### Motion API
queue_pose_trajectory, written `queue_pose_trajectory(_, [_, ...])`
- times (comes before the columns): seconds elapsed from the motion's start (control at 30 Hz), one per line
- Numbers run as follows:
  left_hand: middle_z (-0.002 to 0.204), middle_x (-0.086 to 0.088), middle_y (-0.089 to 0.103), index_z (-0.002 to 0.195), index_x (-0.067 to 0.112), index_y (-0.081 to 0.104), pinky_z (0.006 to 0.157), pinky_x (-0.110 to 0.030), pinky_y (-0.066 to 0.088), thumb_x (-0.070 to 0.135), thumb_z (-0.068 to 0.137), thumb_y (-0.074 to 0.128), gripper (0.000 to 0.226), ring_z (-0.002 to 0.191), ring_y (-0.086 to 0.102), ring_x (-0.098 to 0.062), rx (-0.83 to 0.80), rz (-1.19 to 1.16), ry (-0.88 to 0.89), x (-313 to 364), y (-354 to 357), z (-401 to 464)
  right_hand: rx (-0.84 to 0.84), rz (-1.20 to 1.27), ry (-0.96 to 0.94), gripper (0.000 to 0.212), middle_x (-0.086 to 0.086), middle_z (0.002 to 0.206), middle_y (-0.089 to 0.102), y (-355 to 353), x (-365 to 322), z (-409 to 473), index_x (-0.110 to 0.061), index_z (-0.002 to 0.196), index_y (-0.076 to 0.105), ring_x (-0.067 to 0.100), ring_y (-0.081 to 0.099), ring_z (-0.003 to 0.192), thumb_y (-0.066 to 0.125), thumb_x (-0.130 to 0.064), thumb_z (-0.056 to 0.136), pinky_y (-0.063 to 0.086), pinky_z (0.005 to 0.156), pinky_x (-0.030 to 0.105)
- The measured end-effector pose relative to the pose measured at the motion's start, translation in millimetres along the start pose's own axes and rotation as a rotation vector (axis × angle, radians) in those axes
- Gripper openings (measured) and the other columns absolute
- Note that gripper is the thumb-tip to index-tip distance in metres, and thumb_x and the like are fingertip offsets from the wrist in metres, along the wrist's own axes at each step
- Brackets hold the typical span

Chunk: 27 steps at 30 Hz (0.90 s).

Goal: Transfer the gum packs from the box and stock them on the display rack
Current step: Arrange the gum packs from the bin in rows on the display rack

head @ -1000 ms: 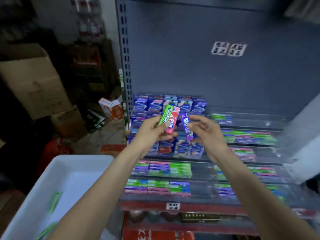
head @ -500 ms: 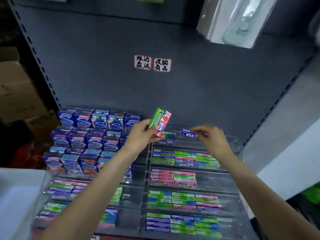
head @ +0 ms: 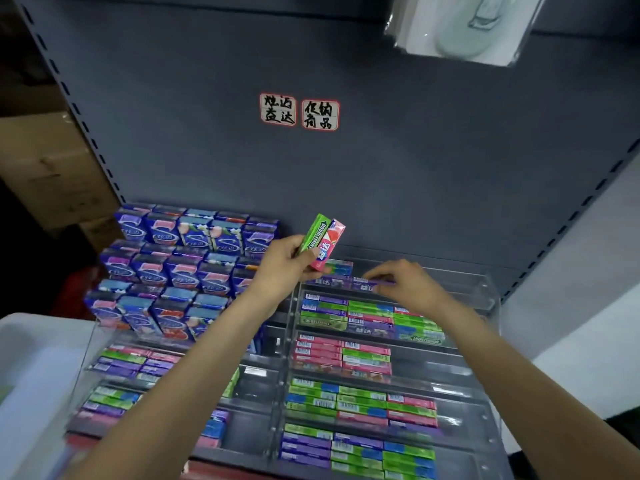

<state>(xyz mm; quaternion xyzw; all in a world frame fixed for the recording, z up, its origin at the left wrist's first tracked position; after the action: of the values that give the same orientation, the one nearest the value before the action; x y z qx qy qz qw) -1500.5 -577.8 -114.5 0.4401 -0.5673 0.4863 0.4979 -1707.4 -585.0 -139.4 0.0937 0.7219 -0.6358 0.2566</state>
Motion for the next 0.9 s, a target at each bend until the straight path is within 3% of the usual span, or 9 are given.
queue_pose_trajectory(0.23, [0.099, -0.005, 0.066, 0.115, 0.005, 0.057, 0.073, -0.02, 0.057, 0.009, 0.097, 0.048, 0.021, 0.077, 0.07, -0.01, -0.011, 0.043, -0.017, 1, 1, -1, -0.013, 0.076, 0.034, 0.031, 0.002, 0.115, 0.065, 3, 7, 5, -0.017, 0.118, 0.063, 0.014, 0.059, 0.104, 0.065, -0.015, 0.087, 0.045, 0.093, 0.024])
queue_pose_trajectory(0.43, [0.098, -0.003, 0.067, 0.117, 0.005, 0.057, 0.073, -0.021, 0.057, 0.01, 0.096, 0.049, 0.023, 0.076, 0.07, -0.009, -0.024, 0.068, -0.028, 2, -1, -5, 0.007, 0.101, 0.026, 0.035, 0.0, 0.12, 0.063, 0, 9, 1, -0.018, 0.122, 0.06, 0.01, 0.057, 0.104, 0.065, -0.02, 0.087, 0.043, 0.09, 0.02])
queue_pose_trajectory(0.6, [0.094, -0.001, 0.067, 0.118, 0.006, 0.058, 0.063, -0.016, 0.054, 0.013, 0.096, 0.051, 0.024, 0.071, 0.069, -0.008, -0.09, 0.088, -0.025, 4, 5, -6, 0.212, 0.488, -0.008, 0.033, -0.003, 0.107, 0.064, -16, -13, -8, -0.018, 0.124, 0.057, 0.006, 0.06, 0.094, 0.057, -0.022, 0.092, 0.047, 0.083, 0.017])
queue_pose_trajectory(0.7, [0.092, -0.001, 0.068, 0.117, 0.006, 0.058, 0.059, -0.014, 0.051, 0.013, 0.096, 0.052, 0.023, 0.069, 0.069, -0.007, -0.17, 0.128, -0.005, 7, 14, -7, 0.202, 0.825, -0.012, 0.028, -0.004, 0.095, 0.069, -20, -25, -13, -0.018, 0.12, 0.059, 0.005, 0.067, 0.082, 0.056, -0.017, 0.092, 0.054, 0.075, 0.018])
queue_pose_trajectory(0.8, [0.094, -0.005, 0.069, 0.116, 0.006, 0.059, 0.065, -0.016, 0.053, 0.013, 0.095, 0.052, 0.023, 0.073, 0.069, -0.008, -0.204, 0.188, 0.031, 11, 22, -5, 0.198, 0.915, -0.004, 0.02, 0.003, 0.091, 0.071, -23, -24, -16, -0.011, 0.107, 0.065, 0.011, 0.069, 0.078, 0.061, -0.009, 0.087, 0.055, 0.073, 0.018])
queue_pose_trajectory(0.9, [0.089, -0.004, 0.068, 0.114, 0.002, 0.059, 0.072, -0.019, 0.056, 0.011, 0.096, 0.05, 0.022, 0.074, 0.068, -0.009, -0.1, 0.135, 0.048, 12, 23, 0, 0.242, 0.96, 0.015, 0.013, 0.01, 0.091, 0.069, -28, -14, -19, -0.008, 0.094, 0.065, 0.014, 0.068, 0.08, 0.063, 0.001, 0.084, 0.055, 0.072, 0.018])
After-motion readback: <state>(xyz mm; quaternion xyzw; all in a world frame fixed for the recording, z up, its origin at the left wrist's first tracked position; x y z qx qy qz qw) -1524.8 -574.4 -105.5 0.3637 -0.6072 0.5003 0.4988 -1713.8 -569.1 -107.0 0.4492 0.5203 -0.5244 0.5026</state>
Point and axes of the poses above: each hand's wrist, its own z-axis towards the middle knuckle, its own y-axis out of the palm, x = y × z, the point moved 2 cm from there along z, towards the middle knuckle
